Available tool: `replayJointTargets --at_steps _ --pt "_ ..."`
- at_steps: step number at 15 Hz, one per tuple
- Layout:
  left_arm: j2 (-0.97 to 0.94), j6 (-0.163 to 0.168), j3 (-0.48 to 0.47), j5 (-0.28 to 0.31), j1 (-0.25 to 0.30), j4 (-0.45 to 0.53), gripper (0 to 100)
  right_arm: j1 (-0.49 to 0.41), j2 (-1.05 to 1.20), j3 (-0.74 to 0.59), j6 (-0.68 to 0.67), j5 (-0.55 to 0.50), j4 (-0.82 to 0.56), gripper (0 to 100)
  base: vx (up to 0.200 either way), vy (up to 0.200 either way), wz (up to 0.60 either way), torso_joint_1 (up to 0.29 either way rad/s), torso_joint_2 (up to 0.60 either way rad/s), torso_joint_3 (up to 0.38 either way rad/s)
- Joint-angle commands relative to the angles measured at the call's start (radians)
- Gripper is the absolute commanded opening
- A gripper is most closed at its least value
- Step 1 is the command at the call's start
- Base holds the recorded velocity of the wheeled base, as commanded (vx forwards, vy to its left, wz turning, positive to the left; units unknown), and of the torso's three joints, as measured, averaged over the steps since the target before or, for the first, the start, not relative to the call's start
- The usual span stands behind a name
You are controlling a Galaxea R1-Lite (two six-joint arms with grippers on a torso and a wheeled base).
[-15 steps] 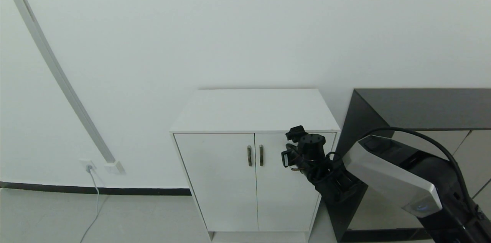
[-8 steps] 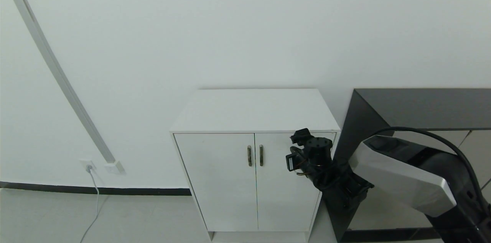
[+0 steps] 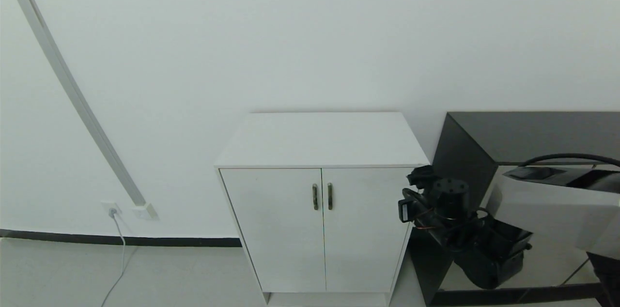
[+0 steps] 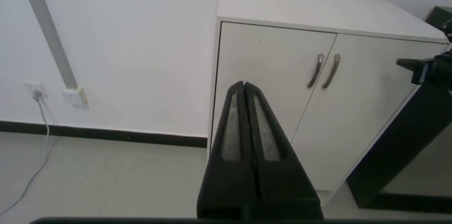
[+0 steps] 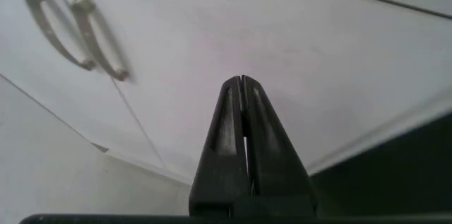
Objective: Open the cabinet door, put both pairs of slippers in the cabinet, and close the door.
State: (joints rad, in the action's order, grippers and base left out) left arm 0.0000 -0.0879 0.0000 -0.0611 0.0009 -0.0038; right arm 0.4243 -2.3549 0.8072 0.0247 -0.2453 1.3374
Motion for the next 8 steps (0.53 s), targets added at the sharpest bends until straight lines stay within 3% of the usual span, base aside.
replayJointTargets --at_steps 1,4,8 --pt "0.0 0.0 0.0 0.0 0.001 -0.001 0 -0.084 0.097 -0.155 0.0 0.001 0.069 0 0.0 0.0 0.0 0.0 0.0 0.0" --pt "0.0 0.0 0.0 0.0 0.001 -0.001 0 -0.168 0.138 -0.333 0.001 0.008 0.213 0 0.0 0.0 0.0 0.0 0.0 0.0" --pt "0.0 0.0 0.0 0.0 0.001 -0.001 0 -0.283 0.253 -0.516 -0.002 0.046 0.233 0 0.0 0.0 0.0 0.0 0.0 0.0"
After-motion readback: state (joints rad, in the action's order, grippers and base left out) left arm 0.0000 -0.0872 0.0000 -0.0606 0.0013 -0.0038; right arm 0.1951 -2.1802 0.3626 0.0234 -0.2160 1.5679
